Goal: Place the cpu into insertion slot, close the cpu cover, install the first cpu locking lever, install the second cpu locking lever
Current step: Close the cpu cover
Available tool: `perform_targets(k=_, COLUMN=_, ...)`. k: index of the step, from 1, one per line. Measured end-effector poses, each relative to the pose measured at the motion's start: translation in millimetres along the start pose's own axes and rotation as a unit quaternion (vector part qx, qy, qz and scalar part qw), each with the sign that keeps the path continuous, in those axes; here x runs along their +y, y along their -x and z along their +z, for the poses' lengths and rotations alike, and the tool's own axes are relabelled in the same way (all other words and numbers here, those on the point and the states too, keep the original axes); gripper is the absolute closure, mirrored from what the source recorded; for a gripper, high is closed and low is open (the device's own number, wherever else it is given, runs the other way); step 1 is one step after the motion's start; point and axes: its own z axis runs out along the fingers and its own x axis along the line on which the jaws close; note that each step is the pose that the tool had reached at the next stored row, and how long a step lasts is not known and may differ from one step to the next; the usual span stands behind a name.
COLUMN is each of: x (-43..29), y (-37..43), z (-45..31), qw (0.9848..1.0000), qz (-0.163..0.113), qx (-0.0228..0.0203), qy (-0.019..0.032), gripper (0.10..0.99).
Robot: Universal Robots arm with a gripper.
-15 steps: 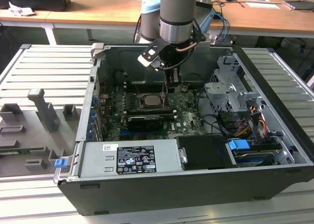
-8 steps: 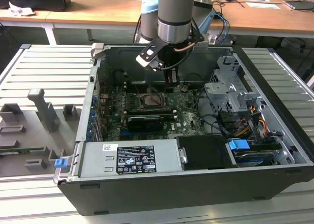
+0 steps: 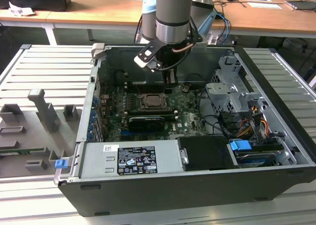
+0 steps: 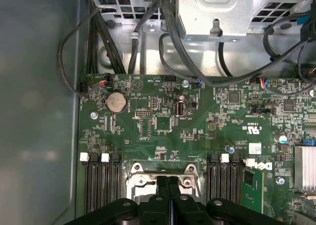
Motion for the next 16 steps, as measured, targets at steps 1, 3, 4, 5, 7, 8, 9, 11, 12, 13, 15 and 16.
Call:
perform_targets(k=1, x=-1.5, y=0.0, z=0.4, qw=1.0000, qz=0.000, qx=0.0000, qy=0.0000, gripper=0.980)
perform_targets(k=3, x=-4.3, y=0.0, z=0.9, qw=1.0000, qz=0.000, qx=-0.0001, qy=-0.0001, gripper=0.980)
perform_targets(k=4, x=-6.4, y=-0.1, z=1.3, qw=1.0000, qz=0.000, qx=-0.0001, qy=-0.0001, gripper=0.980)
perform_targets(k=5, x=-8.4, y=-0.1, z=1.6, qw=1.0000, qz=0.000, qx=0.0000, qy=-0.0001, gripper=0.980)
perform_targets(k=7, x=-11.0, y=-0.1, z=2.0, qw=1.0000, qz=0.000, qx=0.0000, qy=0.0000, gripper=0.980)
perform_targets(k=8, x=-12.2, y=-0.2, z=2.3, qw=1.0000, qz=0.000, qx=0.0000, qy=-0.0001, gripper=0.980)
perform_targets(k=9, x=-12.9, y=-0.2, z=2.5, qw=1.0000, qz=0.000, qx=0.0000, qy=-0.0001, gripper=0.980)
perform_targets(k=11, x=-14.7, y=-0.2, z=3.0, qw=1.0000, qz=0.000, qx=0.0000, qy=-0.0002, gripper=0.980)
perform_targets(k=12, x=-16.0, y=-0.2, z=3.4, qw=1.0000, qz=0.000, qx=-0.0001, qy=-0.0002, gripper=0.980)
perform_targets(k=13, x=-16.8, y=-0.2, z=3.6, qw=1.0000, qz=0.000, qx=-0.0001, qy=-0.0002, gripper=0.980)
perform_targets(k=15, x=-18.4, y=-0.3, z=4.0, qw=1.0000, qz=0.000, qx=-0.0001, qy=-0.0002, gripper=0.980)
perform_targets(k=16, x=-19.0, y=-0.3, z=4.1, qw=1.0000, qz=0.000, qx=0.0000, qy=-0.0002, gripper=0.980)
